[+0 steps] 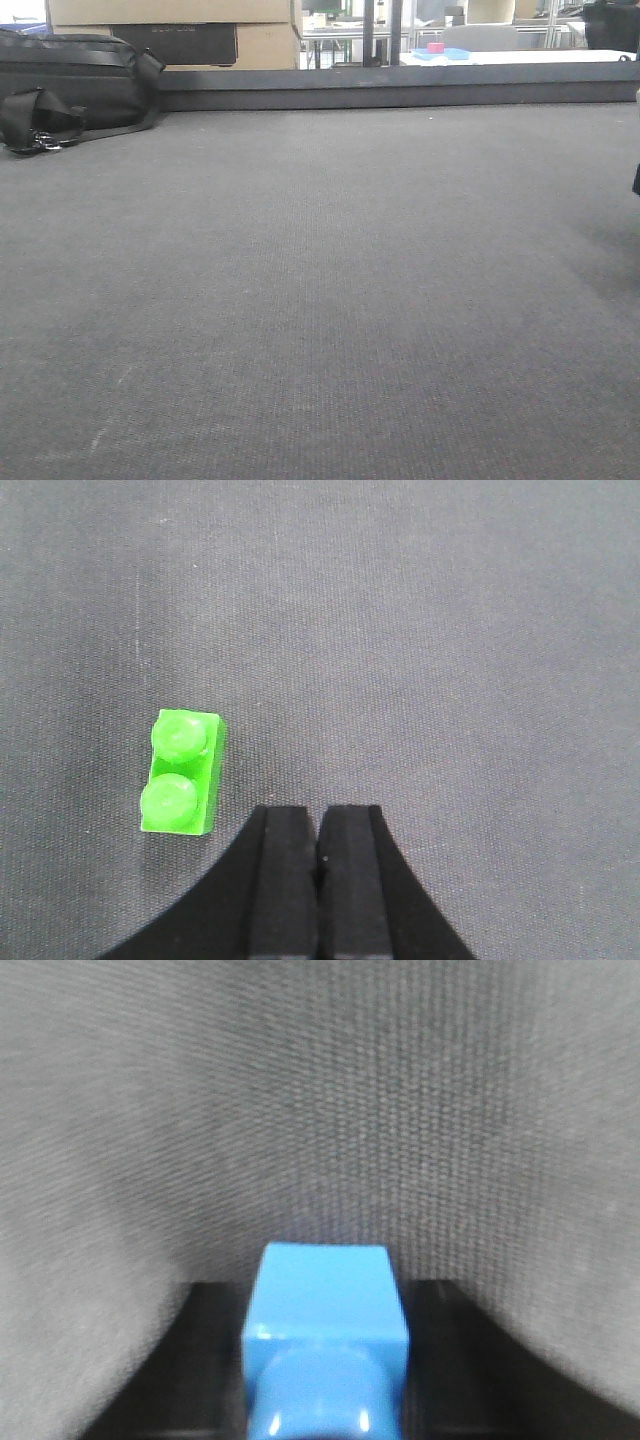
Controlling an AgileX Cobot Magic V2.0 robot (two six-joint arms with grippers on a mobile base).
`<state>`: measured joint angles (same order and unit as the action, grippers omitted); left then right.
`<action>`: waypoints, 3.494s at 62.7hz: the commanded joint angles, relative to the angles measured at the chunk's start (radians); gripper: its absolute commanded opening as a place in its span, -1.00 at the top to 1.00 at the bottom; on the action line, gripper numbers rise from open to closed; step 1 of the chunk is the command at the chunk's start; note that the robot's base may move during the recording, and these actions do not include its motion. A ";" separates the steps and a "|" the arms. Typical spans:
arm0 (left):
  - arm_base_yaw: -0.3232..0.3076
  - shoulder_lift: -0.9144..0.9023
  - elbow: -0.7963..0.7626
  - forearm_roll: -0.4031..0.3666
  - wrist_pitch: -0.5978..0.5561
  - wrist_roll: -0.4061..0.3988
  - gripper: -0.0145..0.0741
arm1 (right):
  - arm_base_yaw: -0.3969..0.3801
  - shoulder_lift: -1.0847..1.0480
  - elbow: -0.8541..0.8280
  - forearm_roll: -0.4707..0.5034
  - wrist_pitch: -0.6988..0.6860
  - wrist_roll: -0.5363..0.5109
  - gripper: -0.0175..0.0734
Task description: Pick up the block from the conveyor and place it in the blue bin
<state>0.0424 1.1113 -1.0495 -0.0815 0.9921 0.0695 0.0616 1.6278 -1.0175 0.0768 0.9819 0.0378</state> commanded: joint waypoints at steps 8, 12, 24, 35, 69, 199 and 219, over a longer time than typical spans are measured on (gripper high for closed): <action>-0.003 0.004 -0.007 0.014 0.060 -0.170 0.92 | -0.003 -0.010 -0.009 -0.007 -0.035 0.007 0.96; 0.007 0.014 -0.014 0.018 0.082 -0.175 0.92 | -0.003 -0.035 -0.009 -0.007 -0.033 0.007 0.95; 0.078 0.091 -0.083 0.018 0.205 -0.083 0.92 | 0.003 -0.178 -0.011 0.005 -0.036 0.007 0.95; 0.099 0.216 -0.124 0.022 0.208 0.100 0.92 | 0.003 -0.289 -0.011 0.041 -0.048 0.007 0.95; 0.099 0.439 -0.114 0.081 0.058 0.216 -0.27 | 0.003 -0.324 -0.008 0.041 -0.046 0.007 0.95; 0.040 -0.705 0.530 -0.192 -0.837 0.143 0.92 | 0.032 -1.217 0.490 0.057 -0.721 -0.116 0.95; -0.026 -0.764 0.530 -0.192 -0.837 0.143 0.92 | 0.032 -1.290 0.490 0.058 -0.781 -0.116 0.95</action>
<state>0.0235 0.3514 -0.5185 -0.2725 0.1601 0.2165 0.0937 0.3449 -0.5173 0.1315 0.2287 -0.0711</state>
